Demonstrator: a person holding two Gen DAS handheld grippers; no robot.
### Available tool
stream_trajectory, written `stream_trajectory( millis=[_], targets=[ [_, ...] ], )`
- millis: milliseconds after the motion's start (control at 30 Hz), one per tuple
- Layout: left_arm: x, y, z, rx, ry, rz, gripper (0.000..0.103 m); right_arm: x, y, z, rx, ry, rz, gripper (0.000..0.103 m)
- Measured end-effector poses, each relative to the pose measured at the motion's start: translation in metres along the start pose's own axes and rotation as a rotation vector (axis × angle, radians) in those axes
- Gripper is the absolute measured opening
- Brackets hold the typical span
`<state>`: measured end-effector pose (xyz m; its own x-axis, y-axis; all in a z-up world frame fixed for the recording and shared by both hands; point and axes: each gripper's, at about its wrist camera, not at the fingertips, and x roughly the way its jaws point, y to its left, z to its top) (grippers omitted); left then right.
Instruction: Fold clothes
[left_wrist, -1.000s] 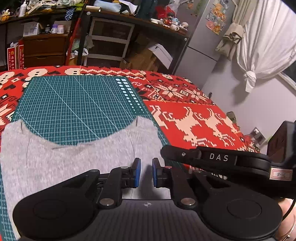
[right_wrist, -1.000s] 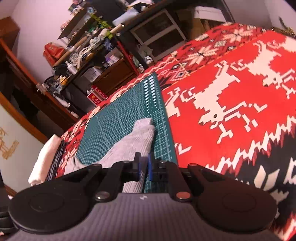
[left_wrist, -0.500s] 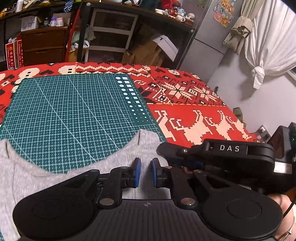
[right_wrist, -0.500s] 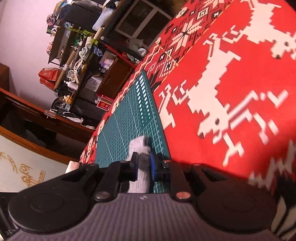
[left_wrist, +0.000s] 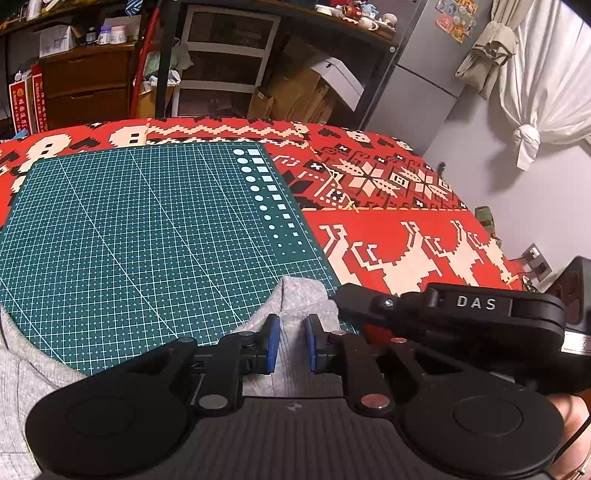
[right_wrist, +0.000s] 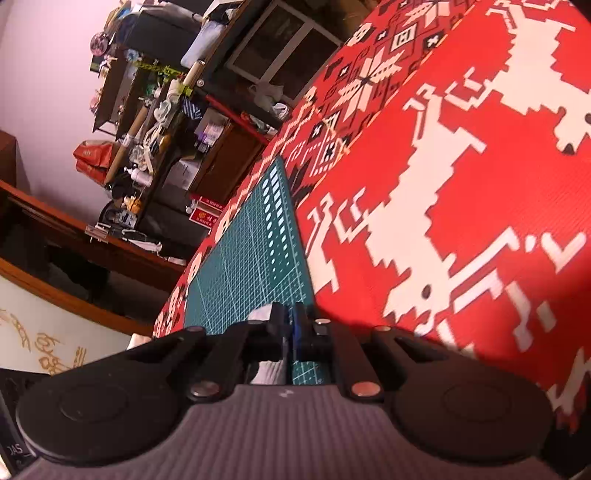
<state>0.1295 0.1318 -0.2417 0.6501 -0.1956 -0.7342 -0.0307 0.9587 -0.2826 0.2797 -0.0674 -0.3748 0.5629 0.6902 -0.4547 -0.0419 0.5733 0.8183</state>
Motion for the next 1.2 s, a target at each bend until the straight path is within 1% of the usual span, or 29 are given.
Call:
stream_trajectory(
  millis=[67, 133, 233, 300, 367, 433, 533, 700, 733, 767, 800, 867, 933, 1067, 1200],
  targets=[
    [0.000, 0.002, 0.003, -0.014, -0.002, -0.002, 0.014, -0.002, 0.003, 0.001, -0.013, -0.006, 0.013, 0.005],
    [0.001, 0.003, 0.007, -0.027, -0.004, -0.001, 0.014, -0.004, 0.011, -0.001, -0.054, -0.006, 0.031, 0.005],
    [0.004, 0.003, 0.012, -0.027, -0.002, 0.008, 0.011, -0.004, 0.022, -0.006, -0.108, 0.023, 0.051, 0.005],
    [0.007, 0.002, 0.015, -0.021, 0.002, 0.011, 0.011, 0.000, 0.027, -0.010, -0.117, 0.047, 0.057, 0.005],
    [0.008, 0.004, 0.017, -0.033, 0.004, 0.007, 0.011, 0.008, 0.027, -0.012, -0.114, 0.067, 0.034, 0.005],
    [0.007, 0.007, 0.019, -0.053, 0.003, 0.005, 0.011, 0.013, 0.024, -0.012, -0.083, 0.069, 0.027, 0.000],
    [0.001, 0.014, 0.020, -0.091, -0.005, -0.002, 0.011, 0.016, 0.021, -0.008, -0.045, 0.061, 0.042, 0.000],
    [-0.021, 0.024, 0.018, -0.118, -0.023, -0.013, 0.011, 0.013, 0.015, -0.007, -0.024, 0.048, 0.053, 0.000],
    [-0.025, 0.025, 0.017, -0.121, -0.025, -0.018, 0.011, 0.011, 0.014, -0.006, -0.021, 0.042, 0.055, 0.001],
    [-0.028, 0.026, 0.015, -0.115, -0.026, -0.021, 0.011, 0.008, 0.014, -0.005, -0.021, 0.034, 0.055, 0.002],
    [-0.032, 0.026, 0.014, -0.109, -0.027, -0.024, 0.011, 0.003, 0.013, -0.004, -0.022, 0.025, 0.053, 0.007],
    [-0.036, 0.026, 0.009, -0.078, -0.025, -0.015, 0.011, -0.004, 0.009, -0.002, -0.020, 0.015, 0.049, 0.007],
    [-0.036, 0.026, 0.005, -0.036, -0.017, 0.009, 0.011, -0.009, 0.005, -0.002, -0.014, 0.017, 0.040, 0.007],
    [-0.036, 0.029, -0.002, 0.005, -0.016, 0.028, 0.011, -0.006, 0.007, -0.007, -0.060, 0.044, 0.016, 0.007],
    [-0.036, 0.032, -0.004, 0.030, -0.012, 0.047, 0.011, -0.003, 0.013, -0.011, -0.108, 0.047, -0.009, 0.008]
  ],
)
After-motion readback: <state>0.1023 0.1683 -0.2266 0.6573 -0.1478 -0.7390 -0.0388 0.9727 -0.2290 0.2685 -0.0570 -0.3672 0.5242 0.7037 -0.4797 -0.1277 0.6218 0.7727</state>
